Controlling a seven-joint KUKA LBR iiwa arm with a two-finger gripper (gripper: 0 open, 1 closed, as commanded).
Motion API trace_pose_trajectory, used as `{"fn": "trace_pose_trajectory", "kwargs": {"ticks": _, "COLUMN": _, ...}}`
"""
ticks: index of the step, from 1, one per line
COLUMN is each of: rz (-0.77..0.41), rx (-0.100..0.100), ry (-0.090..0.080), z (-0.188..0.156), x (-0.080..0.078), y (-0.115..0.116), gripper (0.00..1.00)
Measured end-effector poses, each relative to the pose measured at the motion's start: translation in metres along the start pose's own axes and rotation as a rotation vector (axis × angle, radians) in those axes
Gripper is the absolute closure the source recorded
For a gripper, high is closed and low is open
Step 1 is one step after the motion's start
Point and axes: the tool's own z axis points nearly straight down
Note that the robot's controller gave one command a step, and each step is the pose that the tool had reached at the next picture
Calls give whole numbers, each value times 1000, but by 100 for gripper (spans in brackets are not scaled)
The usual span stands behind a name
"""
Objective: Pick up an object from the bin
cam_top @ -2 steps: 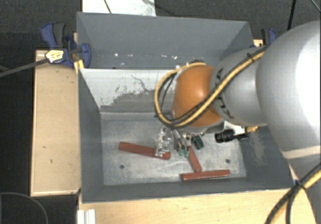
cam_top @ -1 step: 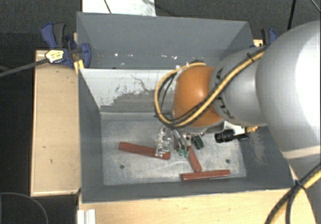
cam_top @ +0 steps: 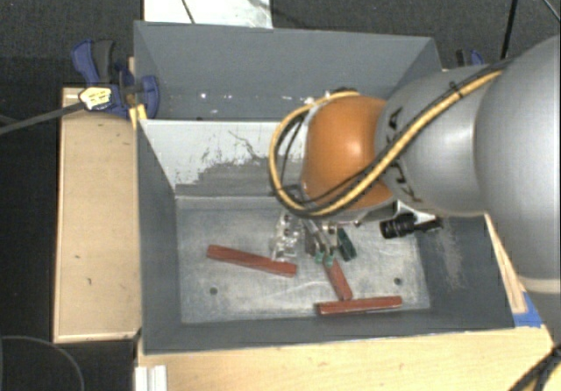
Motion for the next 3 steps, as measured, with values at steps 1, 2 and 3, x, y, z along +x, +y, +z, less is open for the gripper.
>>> {"fn": "trace_pose_trajectory", "kwargs": {"ticks": 1, "rz": 5, "rx": -2, "ry": -4, "z": -42, "x": 13, "y": 9, "gripper": 0}}
{"fn": "trace_pose_trajectory", "kwargs": {"ticks": 2, "rz": 5, "rx": -2, "ry": -4, "z": -41, "x": 13, "y": 9, "gripper": 0}}
{"fn": "trace_pose_trajectory", "kwargs": {"ticks": 3, "rz": 102, "rx": -6, "ry": -11, "z": 56, "x": -9, "y": -6, "gripper": 100}}
